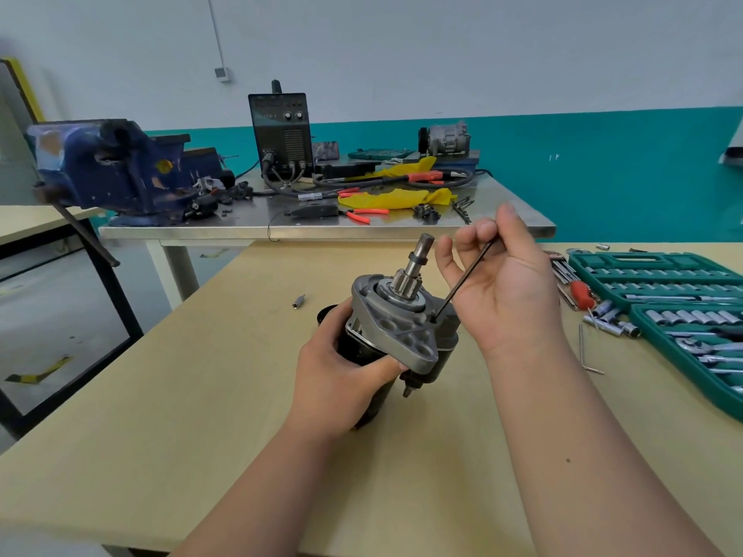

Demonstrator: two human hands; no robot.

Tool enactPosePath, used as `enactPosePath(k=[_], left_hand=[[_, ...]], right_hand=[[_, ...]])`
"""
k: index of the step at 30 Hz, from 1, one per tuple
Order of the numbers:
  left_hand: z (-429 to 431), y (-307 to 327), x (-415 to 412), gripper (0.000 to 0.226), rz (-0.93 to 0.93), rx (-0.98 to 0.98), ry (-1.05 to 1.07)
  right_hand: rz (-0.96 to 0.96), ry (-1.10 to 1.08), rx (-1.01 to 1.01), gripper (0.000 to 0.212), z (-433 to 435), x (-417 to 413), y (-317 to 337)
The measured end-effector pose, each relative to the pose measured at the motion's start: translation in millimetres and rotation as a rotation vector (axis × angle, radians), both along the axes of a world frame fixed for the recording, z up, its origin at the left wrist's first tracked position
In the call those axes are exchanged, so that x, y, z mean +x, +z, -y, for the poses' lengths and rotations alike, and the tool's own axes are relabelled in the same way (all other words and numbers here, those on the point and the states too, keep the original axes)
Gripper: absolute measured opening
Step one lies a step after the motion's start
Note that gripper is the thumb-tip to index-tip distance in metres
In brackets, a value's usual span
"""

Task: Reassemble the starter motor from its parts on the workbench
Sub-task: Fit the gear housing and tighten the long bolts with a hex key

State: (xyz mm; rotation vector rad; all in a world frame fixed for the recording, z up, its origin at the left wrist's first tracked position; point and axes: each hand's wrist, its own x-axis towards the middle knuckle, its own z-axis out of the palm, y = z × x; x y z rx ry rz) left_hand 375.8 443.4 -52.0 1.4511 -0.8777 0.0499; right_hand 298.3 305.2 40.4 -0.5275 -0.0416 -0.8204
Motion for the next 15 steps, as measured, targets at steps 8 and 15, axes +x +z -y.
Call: enactPosePath(k=[8,15], left_hand=[[0.0,-0.9,0.0,0.062,-0.005,-0.004,0.022],[0.3,-1.7,-2.3,0.067,-0.030,-0.012,0.044]], right_hand=[[-0.201,-0.530,-0.164,0.015,-16.2,-5.1,-0.2],[-0.359,-0.756,-0.301,0.013,-19.4,-4.0,-0.5]])
